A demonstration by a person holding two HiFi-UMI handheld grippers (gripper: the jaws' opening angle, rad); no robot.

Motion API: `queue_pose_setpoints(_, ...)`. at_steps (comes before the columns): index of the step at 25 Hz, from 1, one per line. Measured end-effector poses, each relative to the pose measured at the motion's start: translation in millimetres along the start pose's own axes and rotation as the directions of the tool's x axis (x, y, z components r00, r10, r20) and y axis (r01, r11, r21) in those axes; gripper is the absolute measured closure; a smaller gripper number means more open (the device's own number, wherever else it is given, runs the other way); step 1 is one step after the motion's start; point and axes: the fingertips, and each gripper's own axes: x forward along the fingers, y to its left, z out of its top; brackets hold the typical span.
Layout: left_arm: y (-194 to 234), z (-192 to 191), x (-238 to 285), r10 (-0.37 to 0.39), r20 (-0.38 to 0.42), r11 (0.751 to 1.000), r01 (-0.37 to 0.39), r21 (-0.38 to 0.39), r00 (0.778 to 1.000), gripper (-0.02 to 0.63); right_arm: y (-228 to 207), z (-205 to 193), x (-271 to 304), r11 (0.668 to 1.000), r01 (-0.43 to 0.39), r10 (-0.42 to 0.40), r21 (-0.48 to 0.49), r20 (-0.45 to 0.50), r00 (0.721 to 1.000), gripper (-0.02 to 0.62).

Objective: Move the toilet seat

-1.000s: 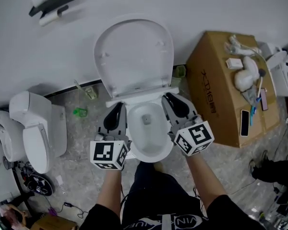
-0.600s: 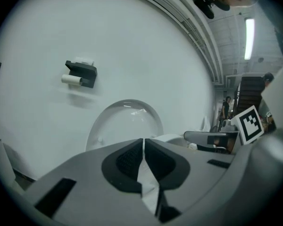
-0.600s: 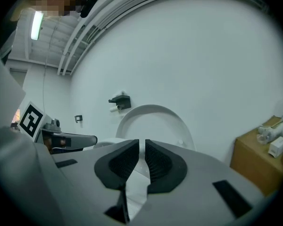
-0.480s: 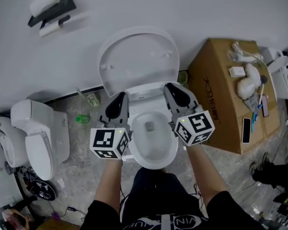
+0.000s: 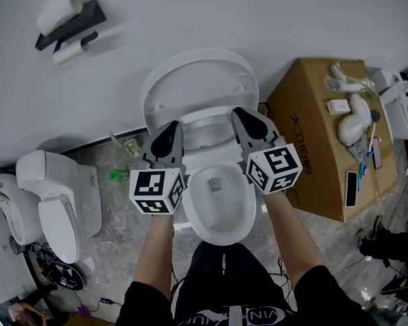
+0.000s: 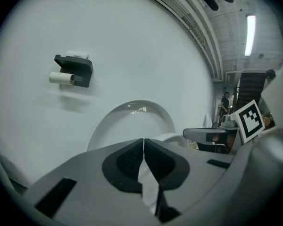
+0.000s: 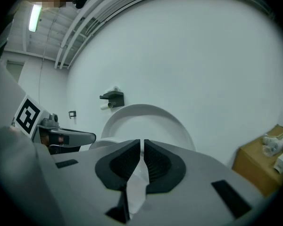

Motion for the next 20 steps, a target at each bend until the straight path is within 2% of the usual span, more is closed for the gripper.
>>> queue_pose_setpoints(20, 20.5, 7.6, 36.2, -0.011, -0.008, 0.999, 0.011, 0.037, 1.0, 0.6, -17.1, 5.7, 38.9, 0.999, 0.037, -0.037, -0.015, 0.01, 0.999, 0.574)
